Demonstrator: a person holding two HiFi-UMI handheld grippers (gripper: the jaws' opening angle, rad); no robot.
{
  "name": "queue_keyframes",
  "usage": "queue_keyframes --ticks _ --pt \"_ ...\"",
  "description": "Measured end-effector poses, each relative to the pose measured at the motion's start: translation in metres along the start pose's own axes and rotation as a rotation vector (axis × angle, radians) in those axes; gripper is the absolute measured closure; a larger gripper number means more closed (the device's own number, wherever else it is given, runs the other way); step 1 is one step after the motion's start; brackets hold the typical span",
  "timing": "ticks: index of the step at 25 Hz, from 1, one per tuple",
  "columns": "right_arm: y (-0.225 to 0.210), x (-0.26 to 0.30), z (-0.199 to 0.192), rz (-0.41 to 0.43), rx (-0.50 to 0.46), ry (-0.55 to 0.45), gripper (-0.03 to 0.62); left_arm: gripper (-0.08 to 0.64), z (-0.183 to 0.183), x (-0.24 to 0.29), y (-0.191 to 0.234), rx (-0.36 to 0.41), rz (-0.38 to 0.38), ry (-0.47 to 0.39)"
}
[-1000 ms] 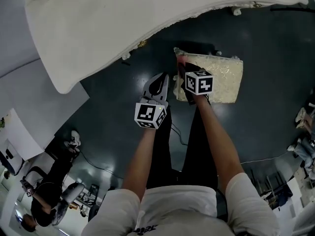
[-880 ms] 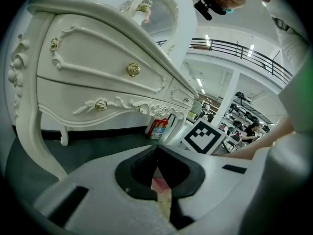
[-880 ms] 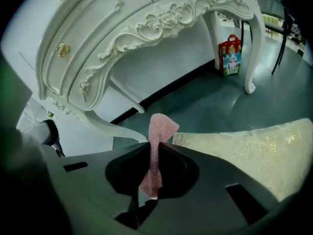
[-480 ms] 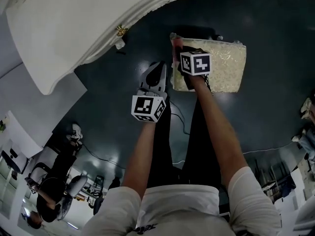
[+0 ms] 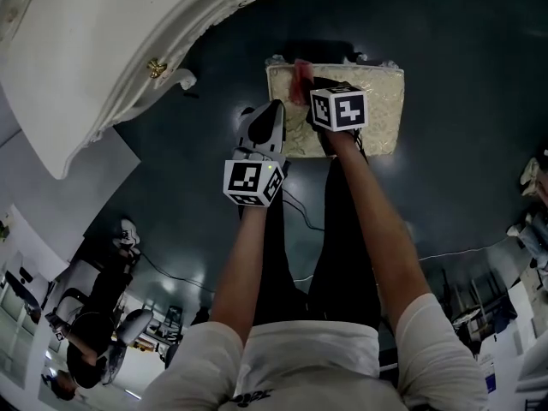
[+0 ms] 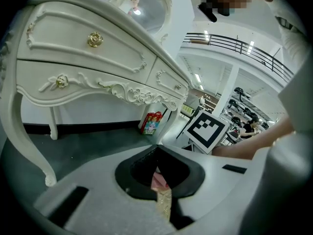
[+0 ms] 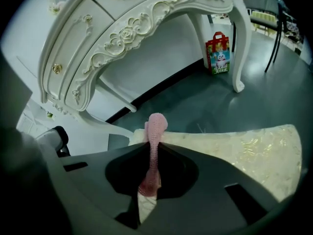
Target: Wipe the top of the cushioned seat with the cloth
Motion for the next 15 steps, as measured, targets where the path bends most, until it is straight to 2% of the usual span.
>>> queue_keyframes --ticks 9,15 --pt "-0.062 -0.047 -0.010 -0.072 0.040 -0.002 0.566 0.546 -0.019 0.029 -0.056 0.012 -0.055 0.031" --pt "-0.108 -0.082 -0.017 -0.158 0.067 -0.037 0.566 0.546 -0.031 0.049 -0.090 0.019 -0.092 0.043"
Point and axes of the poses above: the fingertips, and each gripper's own axes: x forward along the fingers, y to its left, z out of its top, the point moved 7 cm from there along -x, backward along the fingers, and after that the axes turned 4 degrees about z, right-handed, at the moved point
